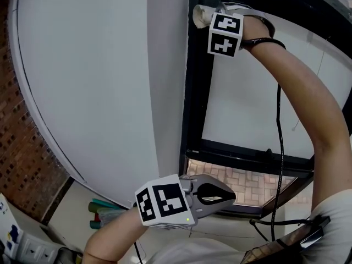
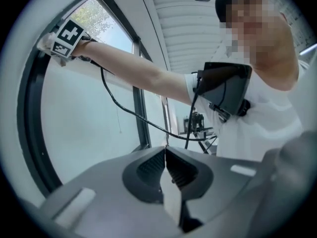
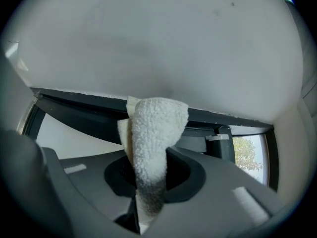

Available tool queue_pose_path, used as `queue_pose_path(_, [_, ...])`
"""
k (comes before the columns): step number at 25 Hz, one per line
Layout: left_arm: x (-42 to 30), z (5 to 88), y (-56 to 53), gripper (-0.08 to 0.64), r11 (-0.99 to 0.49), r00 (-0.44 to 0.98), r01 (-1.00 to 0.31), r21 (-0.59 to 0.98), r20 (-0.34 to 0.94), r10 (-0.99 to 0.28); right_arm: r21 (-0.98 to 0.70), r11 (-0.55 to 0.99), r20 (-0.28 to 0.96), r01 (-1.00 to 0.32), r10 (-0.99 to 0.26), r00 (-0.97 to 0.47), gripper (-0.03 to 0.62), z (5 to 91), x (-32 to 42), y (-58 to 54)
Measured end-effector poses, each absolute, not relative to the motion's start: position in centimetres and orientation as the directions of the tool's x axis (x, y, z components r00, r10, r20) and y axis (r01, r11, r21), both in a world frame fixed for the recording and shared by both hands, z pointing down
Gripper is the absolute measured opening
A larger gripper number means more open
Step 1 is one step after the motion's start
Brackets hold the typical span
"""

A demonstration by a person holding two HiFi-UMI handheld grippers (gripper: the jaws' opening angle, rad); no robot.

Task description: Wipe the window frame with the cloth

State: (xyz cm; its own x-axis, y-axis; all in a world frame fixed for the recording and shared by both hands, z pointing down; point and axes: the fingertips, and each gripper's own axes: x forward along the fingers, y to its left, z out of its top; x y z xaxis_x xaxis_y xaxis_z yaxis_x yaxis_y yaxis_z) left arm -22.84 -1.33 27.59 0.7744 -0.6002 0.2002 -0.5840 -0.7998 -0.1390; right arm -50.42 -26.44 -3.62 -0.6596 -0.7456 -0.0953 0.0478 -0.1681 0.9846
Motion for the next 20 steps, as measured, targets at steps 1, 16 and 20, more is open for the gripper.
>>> queue_pose_path(1, [-22.8, 27.7, -1.4, 0.025, -0.799, 0.773, -0.586, -0.136, 0.200, -0.602, 0.984, -0.164, -0.083, 0.062, -0.747, -0.659, 0.071, -2.5, -50.4, -26.4])
queue_pose_path(16, [-21.8, 27.8, -0.3, 0.025, -0.809, 0.781, -0.574, -0.126, 0.212, -0.587, 0.967, -0.146, 0.030, 0.208, -0.746, -0.665, 0.071, 14.9, -51.0, -26.4])
queue_pose_path(20, [-21.9, 27.9, -0.1, 0.025, -0.812, 0.783, -0.571, -0.123, 0.217, -0.583, 0.961, -0.115, 0.084, 0.250, -0.743, -0.664, 0.071, 19.8, -51.0, -26.4])
